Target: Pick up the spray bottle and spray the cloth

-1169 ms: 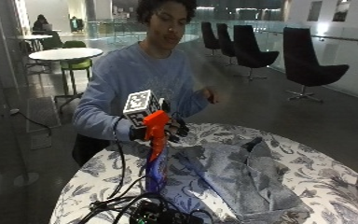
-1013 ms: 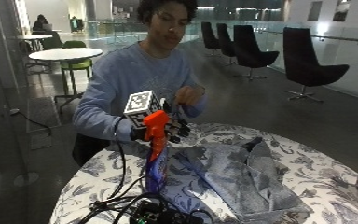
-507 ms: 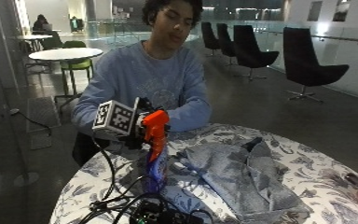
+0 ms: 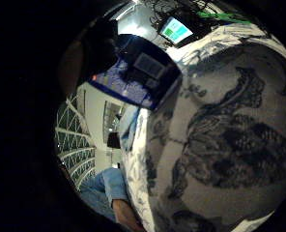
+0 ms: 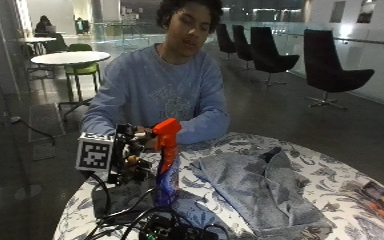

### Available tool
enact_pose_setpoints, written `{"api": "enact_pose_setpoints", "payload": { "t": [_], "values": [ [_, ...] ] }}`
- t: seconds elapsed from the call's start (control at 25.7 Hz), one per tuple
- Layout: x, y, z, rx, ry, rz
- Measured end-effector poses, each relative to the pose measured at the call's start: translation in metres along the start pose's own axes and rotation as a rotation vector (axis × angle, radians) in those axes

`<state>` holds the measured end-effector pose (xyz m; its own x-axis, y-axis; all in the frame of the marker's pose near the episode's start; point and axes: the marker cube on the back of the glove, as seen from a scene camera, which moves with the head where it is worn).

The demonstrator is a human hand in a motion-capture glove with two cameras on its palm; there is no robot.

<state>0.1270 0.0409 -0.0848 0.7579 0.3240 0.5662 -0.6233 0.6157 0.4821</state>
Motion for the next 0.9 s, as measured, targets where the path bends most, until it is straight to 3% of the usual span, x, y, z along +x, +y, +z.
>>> {"api": "enact_pose_setpoints", "payload": {
  "t": [0.31,0.7,0.9],
  "values": [
    [0.016,-0.056,0.030,0.013,0.077,-0.032],
    [0.026,-0.065,0.054,0.071,0.191,-0.011],
    [0.029,-0.067,0.050,0.065,0.181,-0.097]
  ]
}}
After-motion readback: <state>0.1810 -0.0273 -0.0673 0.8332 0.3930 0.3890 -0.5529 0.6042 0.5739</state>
